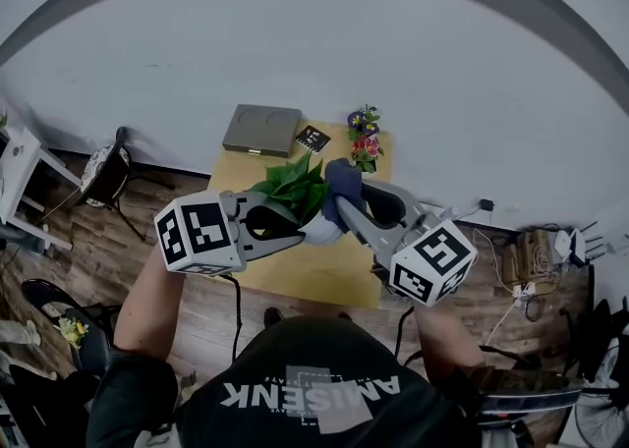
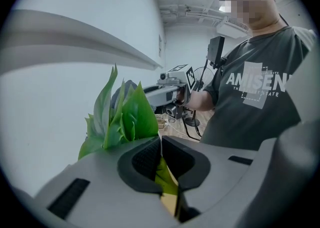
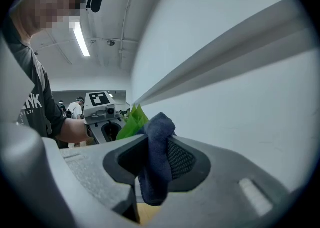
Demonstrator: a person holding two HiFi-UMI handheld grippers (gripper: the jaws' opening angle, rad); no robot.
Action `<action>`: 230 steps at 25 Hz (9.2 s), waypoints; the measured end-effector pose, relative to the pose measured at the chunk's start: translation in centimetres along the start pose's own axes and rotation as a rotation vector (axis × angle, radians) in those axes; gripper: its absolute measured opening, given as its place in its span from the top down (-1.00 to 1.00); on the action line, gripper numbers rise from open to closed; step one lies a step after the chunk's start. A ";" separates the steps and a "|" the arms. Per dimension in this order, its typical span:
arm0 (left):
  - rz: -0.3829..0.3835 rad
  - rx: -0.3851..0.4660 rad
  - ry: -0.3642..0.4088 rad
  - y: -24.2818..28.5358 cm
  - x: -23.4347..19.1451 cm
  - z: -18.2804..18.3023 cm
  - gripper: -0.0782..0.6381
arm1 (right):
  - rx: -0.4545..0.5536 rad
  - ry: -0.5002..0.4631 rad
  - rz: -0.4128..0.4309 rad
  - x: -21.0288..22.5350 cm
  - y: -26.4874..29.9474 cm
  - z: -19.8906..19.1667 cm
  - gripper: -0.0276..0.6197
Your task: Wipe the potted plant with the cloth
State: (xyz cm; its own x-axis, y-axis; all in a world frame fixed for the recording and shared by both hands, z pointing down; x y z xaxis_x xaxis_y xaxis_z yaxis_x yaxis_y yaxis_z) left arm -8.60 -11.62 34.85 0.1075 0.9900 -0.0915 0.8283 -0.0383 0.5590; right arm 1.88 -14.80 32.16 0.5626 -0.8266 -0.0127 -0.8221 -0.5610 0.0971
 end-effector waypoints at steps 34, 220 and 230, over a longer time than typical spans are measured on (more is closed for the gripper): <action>-0.006 -0.137 0.170 1.0 1.7 -0.3 0.74 | -0.060 0.200 -0.051 1.7 -3.8 -7.0 0.57; 0.255 0.294 -0.432 0.2 -5.7 4.7 0.75 | -0.132 -0.067 0.074 -3.5 1.1 -6.1 0.58; 0.244 0.306 -0.396 -0.9 -5.0 4.5 0.75 | -0.187 -0.025 0.071 -2.8 1.1 -8.4 0.58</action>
State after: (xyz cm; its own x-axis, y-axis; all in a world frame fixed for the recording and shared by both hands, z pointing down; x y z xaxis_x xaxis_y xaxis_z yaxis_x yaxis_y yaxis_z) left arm -7.42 -17.17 31.07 0.4659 0.8231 -0.3248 0.8690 -0.3566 0.3430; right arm 0.11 -12.70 40.62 0.5000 -0.8657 -0.0235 -0.8275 -0.4856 0.2820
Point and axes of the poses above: the fingertips, and each gripper's own axes: y forward along the fingers, x to its right, z out of its top, the point moved 4 cm from there along -y, backward along the fingers, and after that the axes turned 6 degrees about -y, right-handed, at the moved point
